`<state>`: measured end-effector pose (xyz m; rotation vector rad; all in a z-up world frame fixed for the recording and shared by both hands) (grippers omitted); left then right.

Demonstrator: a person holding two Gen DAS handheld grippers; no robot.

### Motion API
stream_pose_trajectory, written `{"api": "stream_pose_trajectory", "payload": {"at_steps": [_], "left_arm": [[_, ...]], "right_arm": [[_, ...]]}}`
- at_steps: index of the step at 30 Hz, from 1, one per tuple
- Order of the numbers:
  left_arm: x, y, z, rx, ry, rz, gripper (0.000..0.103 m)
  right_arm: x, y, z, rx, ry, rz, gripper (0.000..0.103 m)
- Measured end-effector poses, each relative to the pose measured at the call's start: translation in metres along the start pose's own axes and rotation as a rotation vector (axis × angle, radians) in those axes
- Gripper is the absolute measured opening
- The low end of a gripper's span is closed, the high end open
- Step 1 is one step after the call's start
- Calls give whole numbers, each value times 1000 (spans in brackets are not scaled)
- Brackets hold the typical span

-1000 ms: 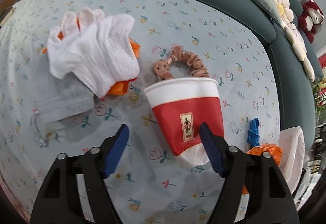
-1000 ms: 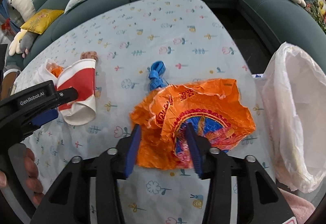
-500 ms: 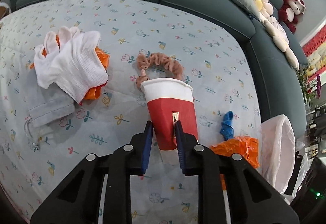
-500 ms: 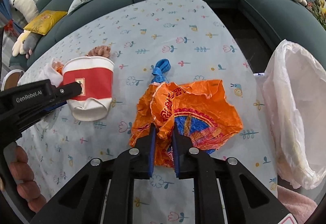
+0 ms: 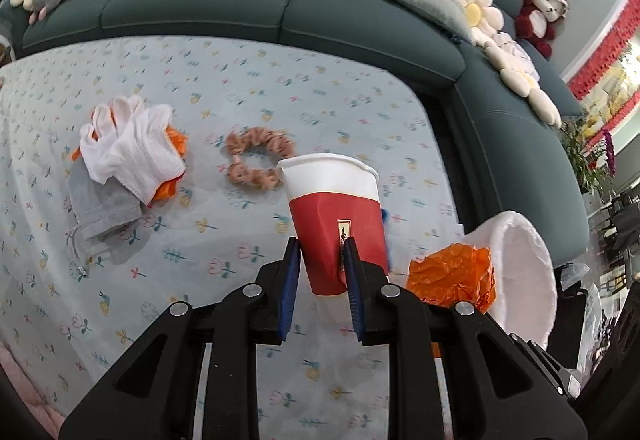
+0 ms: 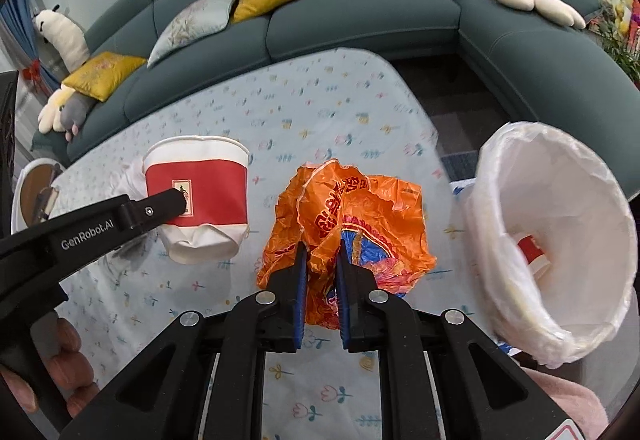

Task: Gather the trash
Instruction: 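Carry the orange bag and paper cup over the white bin with both tools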

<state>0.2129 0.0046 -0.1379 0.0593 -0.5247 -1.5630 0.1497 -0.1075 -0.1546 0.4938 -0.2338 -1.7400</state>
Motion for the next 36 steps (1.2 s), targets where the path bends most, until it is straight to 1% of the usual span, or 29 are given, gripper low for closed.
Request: {"api": "stream_pose_trajectory", "payload": {"at_steps": [8, 15, 25, 30, 34, 36], "left_arm": [[54, -8, 25, 40, -31, -88, 22], [113, -20, 34, 53, -65, -186, 22], [191, -47, 27, 36, -105, -320, 22], [220, -60, 18, 7, -131, -379, 22], [242, -67, 9, -11, -134, -425, 22], [248, -68, 3, -24, -139, -428, 22]], "right_arm": [[31, 6, 42, 84, -13, -36, 12], [75, 4, 77, 153, -45, -83, 12], [144, -7, 105, 198, -87, -190, 12], [175, -12, 111, 210, -103, -238, 12], [195, -15, 114, 217, -109, -273, 12], [204, -16, 115, 219, -112, -286, 12]]}}
Point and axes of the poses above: each gripper's, at about its wrist camera, not at the fingertips, and z roughly against the way its jaws point, x to its right, y to its top, the point moved 8 cm from there along -z, roughly the way its jaws point, and after that the axes turned 8 degrees about -x, right-handed, at the moved point
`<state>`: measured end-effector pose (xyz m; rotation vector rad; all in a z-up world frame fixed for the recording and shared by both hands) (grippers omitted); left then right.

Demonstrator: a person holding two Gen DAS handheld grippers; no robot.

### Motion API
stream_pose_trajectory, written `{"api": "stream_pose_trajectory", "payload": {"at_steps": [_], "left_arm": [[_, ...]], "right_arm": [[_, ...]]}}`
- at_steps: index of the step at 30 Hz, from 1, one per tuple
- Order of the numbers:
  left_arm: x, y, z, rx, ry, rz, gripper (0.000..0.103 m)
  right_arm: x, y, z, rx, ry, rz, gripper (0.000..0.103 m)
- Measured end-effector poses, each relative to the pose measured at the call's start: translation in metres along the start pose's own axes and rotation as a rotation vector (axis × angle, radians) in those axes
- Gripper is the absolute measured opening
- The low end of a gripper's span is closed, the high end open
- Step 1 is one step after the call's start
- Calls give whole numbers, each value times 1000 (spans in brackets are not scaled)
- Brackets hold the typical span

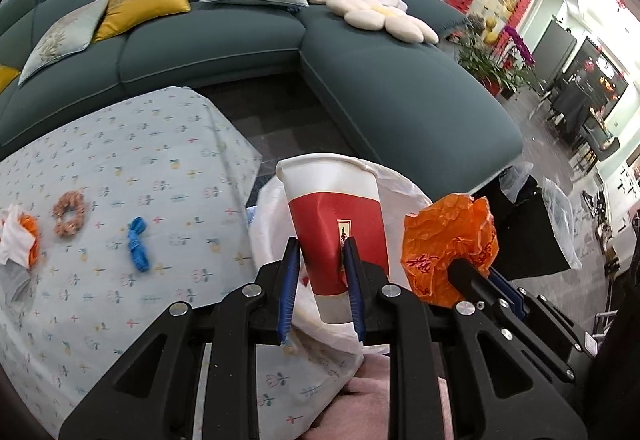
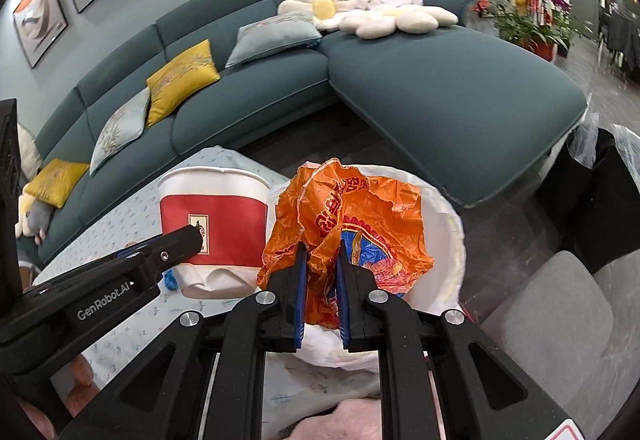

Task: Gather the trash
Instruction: 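Carry the orange bag and paper cup over the white bin with both tools, then open both tools to drop the bag and cup into the bin, then move both open tools back to the pink scrunchie and blue cord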

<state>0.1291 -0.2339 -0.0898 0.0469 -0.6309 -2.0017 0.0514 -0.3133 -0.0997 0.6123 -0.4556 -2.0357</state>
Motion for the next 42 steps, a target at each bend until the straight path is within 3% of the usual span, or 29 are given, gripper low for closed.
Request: {"api": "stream_pose_trajectory", "payload": {"at_steps": [5, 8, 25, 30, 33, 39, 42], "left_arm": [[11, 4, -13, -26, -24, 4, 23], [11, 6, -15, -22, -22, 31, 46], [-17, 1, -11, 1, 40, 77, 47], [-31, -1, -6, 12, 60, 99, 53], [-41, -1, -3, 23, 82, 121, 63], [-63, -3, 2, 31, 101, 163, 67], [-72, -4, 4, 32, 104, 187, 67]], "right_arm": [[14, 1, -3, -3, -8, -20, 12], [21, 2, -5, -4, -9, -30, 12], [12, 3, -17, -21, -3, -9, 12], [4, 6, -21, -23, -7, 13, 13], [-1, 9, -24, -23, -19, 31, 18], [-13, 15, -26, -13, -27, 47, 26], [-19, 17, -25, -3, -36, 55, 41]]}}
Point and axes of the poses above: each gripper's, at about its wrist camera, not at the fingertips, and z roughly against the way its jaws point, x to its right, y to its top, the point moved 8 cm from there along -z, roughly the way its jaws point, and after that the axes turned 8 degrees about -x, right-handed, at the moved point
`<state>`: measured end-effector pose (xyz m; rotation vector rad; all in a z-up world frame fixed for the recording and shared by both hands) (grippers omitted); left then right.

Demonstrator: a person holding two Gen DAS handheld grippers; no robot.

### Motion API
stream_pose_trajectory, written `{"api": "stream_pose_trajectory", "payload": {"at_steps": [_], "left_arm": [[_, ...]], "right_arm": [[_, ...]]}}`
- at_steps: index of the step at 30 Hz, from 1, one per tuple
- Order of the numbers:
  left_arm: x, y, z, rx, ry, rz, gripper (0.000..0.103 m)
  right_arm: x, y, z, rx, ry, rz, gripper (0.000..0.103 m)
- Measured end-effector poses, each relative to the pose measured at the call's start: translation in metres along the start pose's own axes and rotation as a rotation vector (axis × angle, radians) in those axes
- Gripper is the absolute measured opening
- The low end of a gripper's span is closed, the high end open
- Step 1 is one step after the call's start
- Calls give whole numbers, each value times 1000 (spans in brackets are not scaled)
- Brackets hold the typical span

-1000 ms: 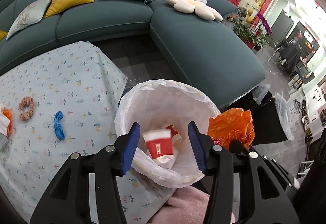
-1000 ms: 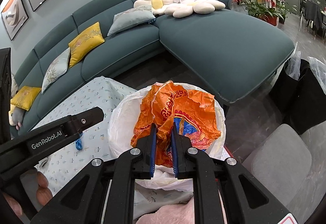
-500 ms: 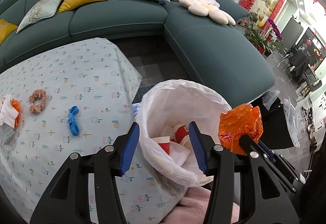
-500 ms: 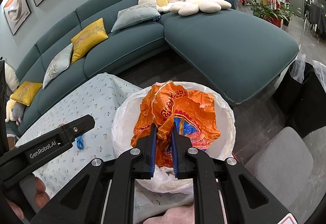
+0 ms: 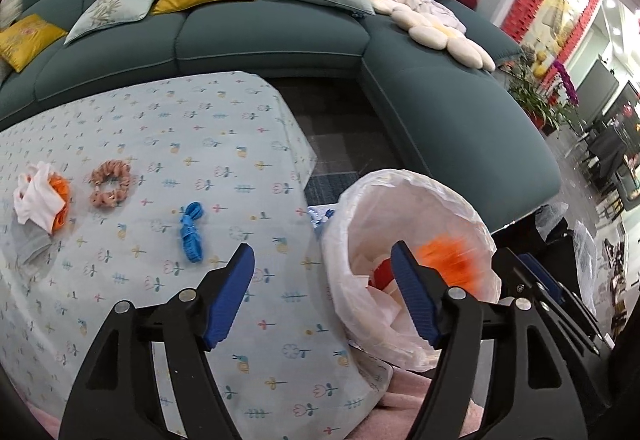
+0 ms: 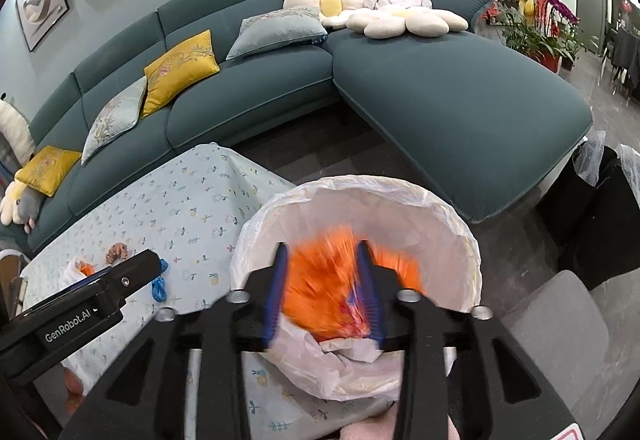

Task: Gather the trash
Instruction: 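Move both open tools back to the pink scrunchie and blue cord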

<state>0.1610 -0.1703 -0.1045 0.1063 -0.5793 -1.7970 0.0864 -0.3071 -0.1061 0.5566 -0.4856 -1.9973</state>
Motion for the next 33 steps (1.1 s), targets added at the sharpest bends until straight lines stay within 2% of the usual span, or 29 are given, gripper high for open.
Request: {"api": "stream_pose_trajectory", "payload": {"at_steps": [1, 14, 33], "left_arm": [[-2, 0, 0, 0, 0, 5, 67], [-35, -2, 9, 12, 0, 68, 67], [-131, -9, 28, 30, 34, 223, 68]], "right_arm": [[-2, 1, 1, 7, -6, 3, 44], [-30, 3, 4, 4, 5, 48, 45], [-126, -28, -5, -54, 60, 184, 49]]}}
Point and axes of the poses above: each gripper's, at about its wrist camera, not at the fingertips, and z roughly against the way its jaws point, x to its right, y to its top, the point moved 8 cm from there along -z, roughly the way its jaws point, and after that the axes turned 8 degrees about -x, right-handed, at the moved point
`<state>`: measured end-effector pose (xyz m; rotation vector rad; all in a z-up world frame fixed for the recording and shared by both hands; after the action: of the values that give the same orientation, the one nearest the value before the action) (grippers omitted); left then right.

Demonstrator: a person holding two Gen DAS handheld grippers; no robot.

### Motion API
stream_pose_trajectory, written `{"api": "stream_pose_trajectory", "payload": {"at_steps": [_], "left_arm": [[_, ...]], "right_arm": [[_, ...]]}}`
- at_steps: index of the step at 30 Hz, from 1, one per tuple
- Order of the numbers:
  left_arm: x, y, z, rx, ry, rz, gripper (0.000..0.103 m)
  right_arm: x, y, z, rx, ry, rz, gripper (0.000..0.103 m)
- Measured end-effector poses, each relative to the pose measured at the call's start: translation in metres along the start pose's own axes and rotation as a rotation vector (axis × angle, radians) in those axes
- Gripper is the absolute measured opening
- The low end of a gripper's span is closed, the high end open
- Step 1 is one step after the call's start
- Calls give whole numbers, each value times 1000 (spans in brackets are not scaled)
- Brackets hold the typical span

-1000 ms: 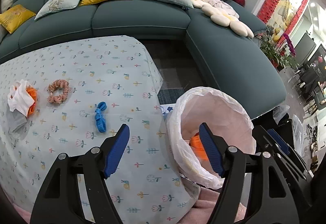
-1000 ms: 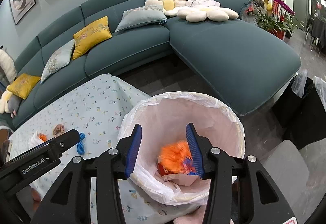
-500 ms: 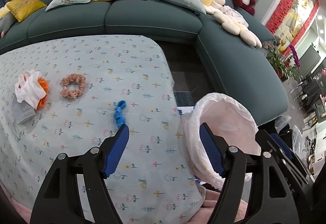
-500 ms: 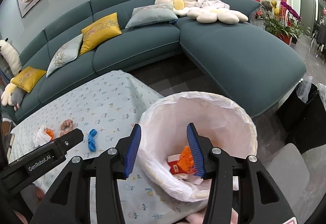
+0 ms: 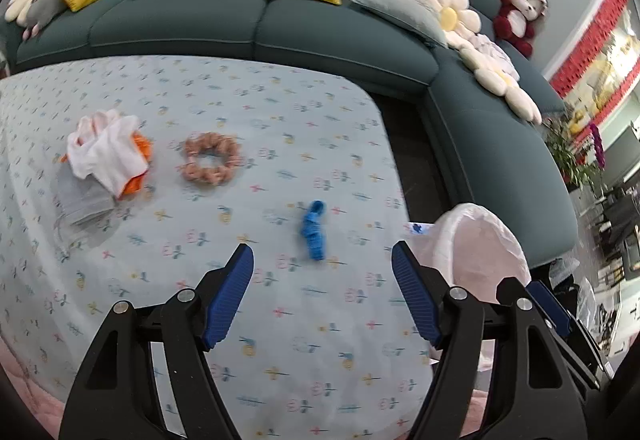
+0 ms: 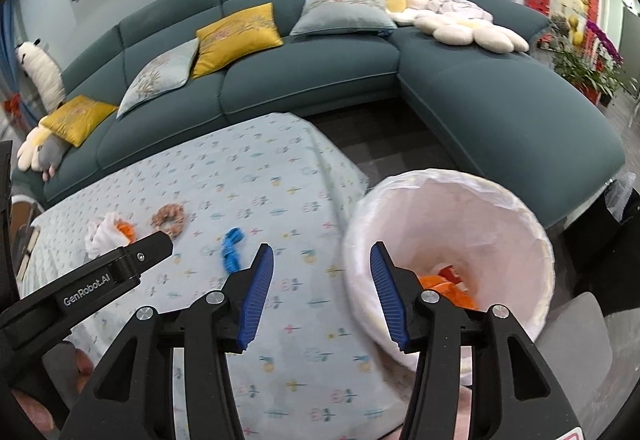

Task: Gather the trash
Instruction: 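Move both open tools back to the pink scrunchie and blue cord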

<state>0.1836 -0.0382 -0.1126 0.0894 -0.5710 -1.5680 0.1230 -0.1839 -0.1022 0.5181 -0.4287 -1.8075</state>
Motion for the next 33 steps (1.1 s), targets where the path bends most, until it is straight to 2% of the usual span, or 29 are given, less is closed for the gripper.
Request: {"api": "stream_pose_trajectory", "payload": {"at_steps": [11, 20, 28, 30, 33], "left_arm": [[-69, 4, -6, -10, 44, 92, 68], [-120, 20, -35, -45, 89, 142, 68], [-133, 50, -74, -78, 108, 128, 68], [-133, 59, -83, -81, 112, 126, 77], [-131, 73, -98, -80, 117, 117, 78]], "right_arm": [[-55, -9, -28, -63, 37, 61, 49], [-94, -13, -71, -132, 48, 114, 49], [-110, -6, -119, -191, 51, 120, 49], [-112, -4, -130, -203, 49, 120, 49], [-113, 0, -144, -215, 44, 121, 49]]}}
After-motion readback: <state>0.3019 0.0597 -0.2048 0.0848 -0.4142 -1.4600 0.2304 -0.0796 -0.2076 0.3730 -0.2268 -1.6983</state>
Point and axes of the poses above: each gripper's, at about its wrist camera, not at the fingertips, and z roughly against the way its jaws point, x to its right, y to its top, the point moved 8 cm from there along -z, roughly the way its jaws point, and after that the axes turned 8 degrees about -x, right-handed, at the moved point
